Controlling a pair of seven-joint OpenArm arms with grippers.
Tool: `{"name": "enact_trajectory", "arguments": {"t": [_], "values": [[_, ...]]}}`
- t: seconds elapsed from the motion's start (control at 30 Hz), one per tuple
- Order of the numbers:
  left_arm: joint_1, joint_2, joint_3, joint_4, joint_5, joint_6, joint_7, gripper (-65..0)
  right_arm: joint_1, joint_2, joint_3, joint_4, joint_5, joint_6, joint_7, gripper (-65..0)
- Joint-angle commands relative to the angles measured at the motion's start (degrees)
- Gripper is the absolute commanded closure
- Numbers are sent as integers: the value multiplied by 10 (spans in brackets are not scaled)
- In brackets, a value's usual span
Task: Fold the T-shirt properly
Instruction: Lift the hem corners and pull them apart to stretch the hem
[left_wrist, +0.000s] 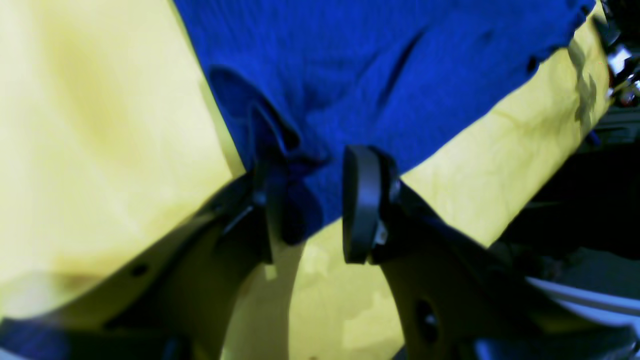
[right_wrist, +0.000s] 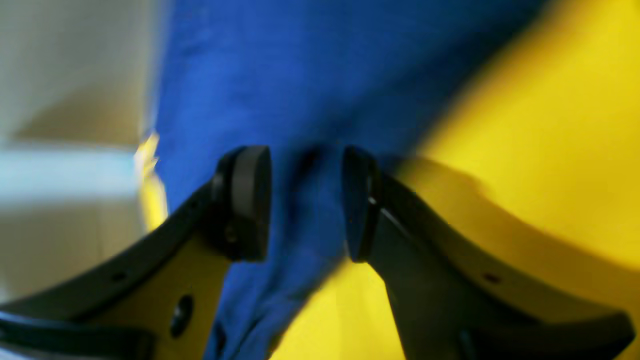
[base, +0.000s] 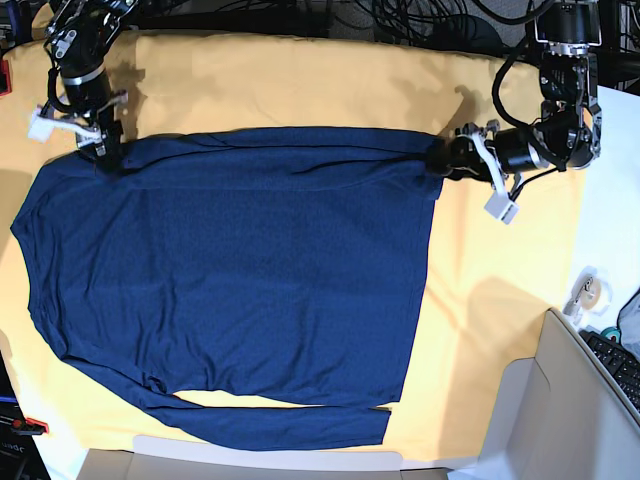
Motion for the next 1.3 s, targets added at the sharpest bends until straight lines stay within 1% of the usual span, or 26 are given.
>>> {"name": "enact_trajectory", "arguments": {"t": [0.0,0.03,0.07,0.2,0.43,0.6,0.67,0.73,0.83,0.93,1.0,1.17,1.27], "values": [[-10,-8,-5,9,-11,-3,-9,-187,5,5,1,23,14,-18,12,-238],[-10,-8,-5,9,-11,-3,-9,-187,4,3,1,31,14,-41,12,-238],[-10,-8,-5,9,-11,-3,-9,-187,0,2,1,39,13,-47,15,-238],[-10,-8,-5,9,-11,-3,-9,-187,-9,2,3,69,12,-51,42,-238],[-9,-8,-5,9,-11,-3,-9,-187,-18,2,78,74,14,-52,45,-239],[1,-8,-5,9,-11,-3,-9,-187,-15,7,108,71,13,-52,45,-240],[1,-8,-5,9,-11,-3,-9,-187,-12,8,111,70,10,-52,45,-262],[2,-8,-4,9,-11,-3,-9,-187,-7,9,113,54,10,-52,45,-310],[2,-8,-5,9,-11,-3,-9,-188,2,31,114,15,14,-52,42,-392],[2,-8,-5,9,-11,-3,-9,-188,10,40,113,-15,14,-52,41,-443],[2,-8,-6,9,-11,-3,-9,-188,19,47,113,-28,22,-52,41,-455],[2,-8,-6,9,-11,-3,-9,-188,33,68,113,-77,56,-49,41,-456],[2,-8,-6,9,-11,-3,-10,-188,43,82,115,-118,87,-48,41,-455]]}}
